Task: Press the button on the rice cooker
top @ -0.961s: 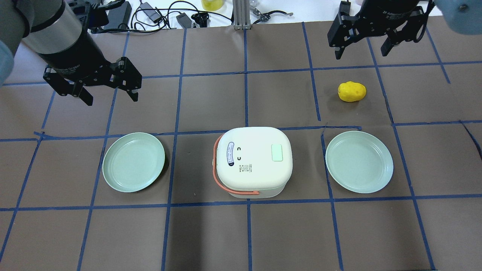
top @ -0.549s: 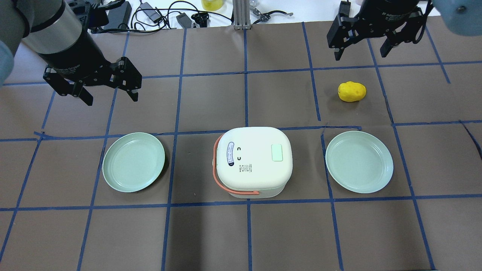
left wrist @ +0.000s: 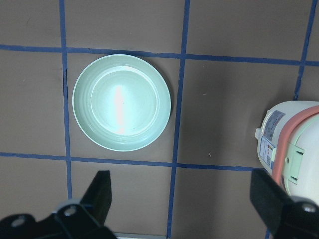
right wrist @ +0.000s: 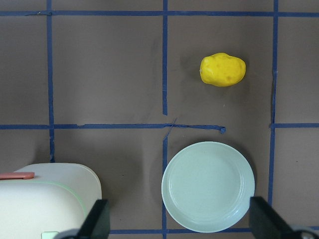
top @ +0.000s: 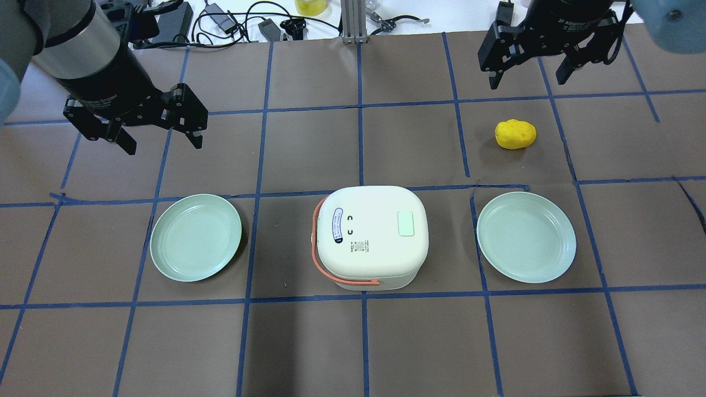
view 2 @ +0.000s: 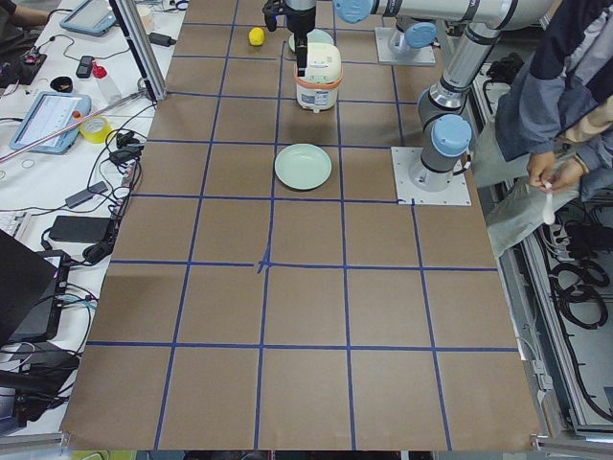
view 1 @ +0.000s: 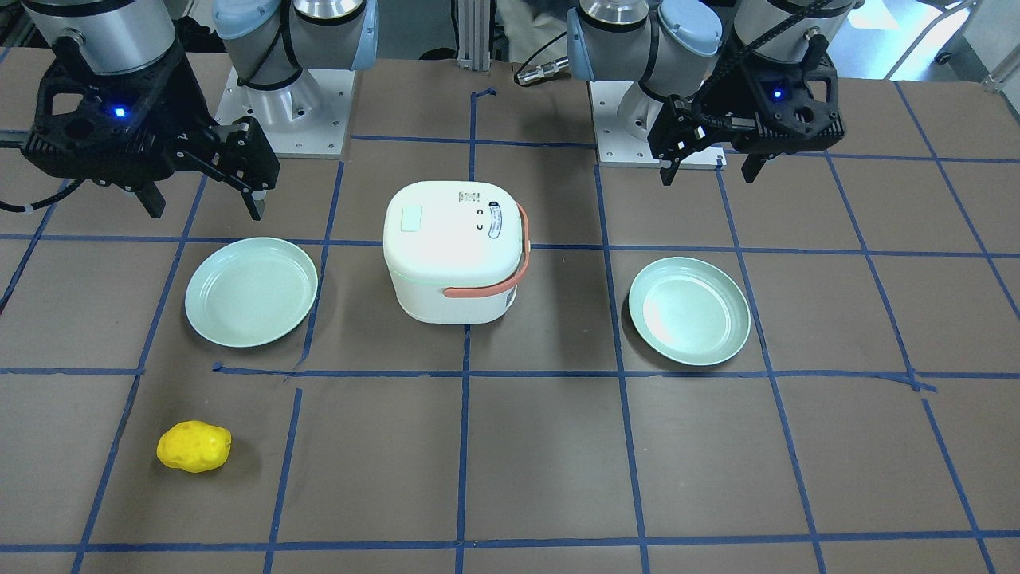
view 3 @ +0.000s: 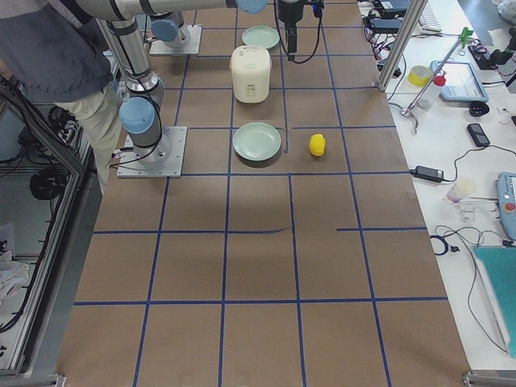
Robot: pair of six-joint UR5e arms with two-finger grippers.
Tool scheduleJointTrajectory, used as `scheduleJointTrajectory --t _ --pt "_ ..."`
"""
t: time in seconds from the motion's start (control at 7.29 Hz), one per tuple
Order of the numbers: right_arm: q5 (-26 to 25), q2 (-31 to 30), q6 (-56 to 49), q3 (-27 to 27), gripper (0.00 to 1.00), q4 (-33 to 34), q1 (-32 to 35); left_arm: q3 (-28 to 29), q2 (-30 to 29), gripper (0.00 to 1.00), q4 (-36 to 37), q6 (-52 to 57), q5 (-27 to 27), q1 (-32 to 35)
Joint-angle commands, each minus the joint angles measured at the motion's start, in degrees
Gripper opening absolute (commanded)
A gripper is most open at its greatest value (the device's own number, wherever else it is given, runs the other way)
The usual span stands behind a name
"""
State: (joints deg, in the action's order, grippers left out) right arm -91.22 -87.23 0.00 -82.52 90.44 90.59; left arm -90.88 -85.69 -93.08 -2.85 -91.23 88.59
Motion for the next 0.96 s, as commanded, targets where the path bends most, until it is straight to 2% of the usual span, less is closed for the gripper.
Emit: scheduleJointTrajectory --t 0.0,0.14,0.41,0.55,0.82 --pt "0.1 0.0 0.0 -0.1 1.0 0.1 0.1 0.0 0.0 1.0 0.0 0.0 0.0 0.0" --pt "0.6 0.0 0.2 -0.3 0.85 0.0 0.3 0.0 0.0 1.0 0.0 0.0 0.0 0.0" --pt "1.3 -0.2 1.2 -2.2 0.16 -0.1 1.0 0.0 0.0 1.0 0.0 0.0 0.0 0.0" --pt "3.7 -0.1 1.3 -3.9 0.0 -0.2 2.6 0.0 0.0 1.0 0.0 0.0 0.0 0.0" --pt "4.0 0.0 10.6 -7.0 0.0 0.2 7.0 0.0 0.0 1.0 0.0 0.0 0.0 0.0"
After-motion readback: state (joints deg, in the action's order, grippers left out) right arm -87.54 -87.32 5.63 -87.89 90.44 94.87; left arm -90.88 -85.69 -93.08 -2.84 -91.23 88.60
